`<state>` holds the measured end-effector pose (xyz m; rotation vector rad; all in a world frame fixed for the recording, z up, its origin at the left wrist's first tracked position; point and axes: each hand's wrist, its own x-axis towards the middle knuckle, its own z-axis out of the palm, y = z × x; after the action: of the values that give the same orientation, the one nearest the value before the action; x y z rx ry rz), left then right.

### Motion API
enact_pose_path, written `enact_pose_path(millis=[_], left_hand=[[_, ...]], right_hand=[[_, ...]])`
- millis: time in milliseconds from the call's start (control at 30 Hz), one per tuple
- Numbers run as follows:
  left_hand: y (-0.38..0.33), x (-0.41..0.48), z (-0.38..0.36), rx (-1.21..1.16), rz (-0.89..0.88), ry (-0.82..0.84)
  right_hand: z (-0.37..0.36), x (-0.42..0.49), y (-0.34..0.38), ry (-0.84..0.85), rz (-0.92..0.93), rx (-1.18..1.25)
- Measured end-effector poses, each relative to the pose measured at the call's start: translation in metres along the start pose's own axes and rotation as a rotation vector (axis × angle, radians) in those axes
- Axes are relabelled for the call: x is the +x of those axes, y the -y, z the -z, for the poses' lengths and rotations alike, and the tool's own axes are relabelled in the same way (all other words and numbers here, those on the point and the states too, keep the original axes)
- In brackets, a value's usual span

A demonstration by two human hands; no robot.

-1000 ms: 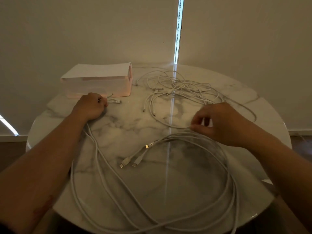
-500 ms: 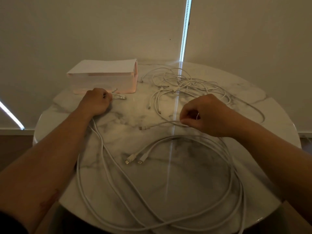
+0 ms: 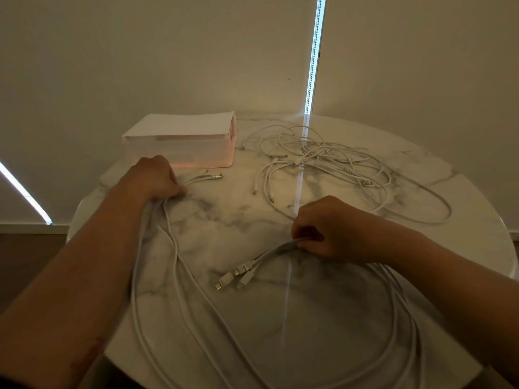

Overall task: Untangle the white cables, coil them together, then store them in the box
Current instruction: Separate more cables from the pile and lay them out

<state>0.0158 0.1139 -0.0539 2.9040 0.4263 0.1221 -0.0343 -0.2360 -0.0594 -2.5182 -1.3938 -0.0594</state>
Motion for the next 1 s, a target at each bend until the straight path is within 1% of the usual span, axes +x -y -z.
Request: enact_pose_path(millis=[67,133,200,267,300,367,467,567,633,833,933,967,1000], left_hand=[[0.000,0.000,0.003,0.011,-0.010,0.000],[-0.004,0.002,0.002,0.010,-0.067,-0.016],[-0.005,0.004,-0.001,-0.050,-0.105,-0.087],[-0.003,0.008,-0.005,-0.138,-0.128,-0.194],[-0.002,0.010,-0.007,-0.155,-0.138,-0.211],[-0.002,0.010,-0.010,-0.150,-0.151,-0.159],[0.001,0.006,-0.007,-0.163,-0.123,-0.072],[0.005,0.001,0.000,-0.139,-0.086,-0.030],[0.003,-0.001,0.001,-0.132,-0.090,-0.037],[0.001,-0.004,-0.002,-0.174,-0.133,-0.135],[0.000,-0.003,-0.005,-0.158,-0.143,-0.151],[0.000,-0.003,-0.006,-0.151,-0.143,-0.154],[0.000,-0.003,-0.007,-0.148,-0.142,-0.158]], right_hand=[[-0.001,0.002,-0.002,0.011,-0.007,-0.042],[-0.001,0.005,-0.005,0.009,-0.013,-0.060],[-0.001,0.006,-0.007,-0.035,-0.014,-0.058],[0.000,0.007,-0.008,-0.111,-0.013,-0.050],[0.000,0.007,-0.008,-0.132,-0.010,-0.037],[0.001,0.004,-0.009,-0.113,-0.006,0.007],[0.007,-0.003,-0.009,-0.058,-0.060,0.061],[0.015,-0.012,-0.008,0.025,-0.141,-0.030],[0.016,-0.014,-0.006,0.064,-0.158,-0.064],[0.015,-0.022,-0.006,-0.025,-0.145,-0.044],[0.014,-0.030,0.008,-0.124,-0.035,-0.027],[0.014,-0.033,0.019,-0.110,-0.014,0.006],[0.014,-0.036,0.031,-0.052,-0.001,0.046]])
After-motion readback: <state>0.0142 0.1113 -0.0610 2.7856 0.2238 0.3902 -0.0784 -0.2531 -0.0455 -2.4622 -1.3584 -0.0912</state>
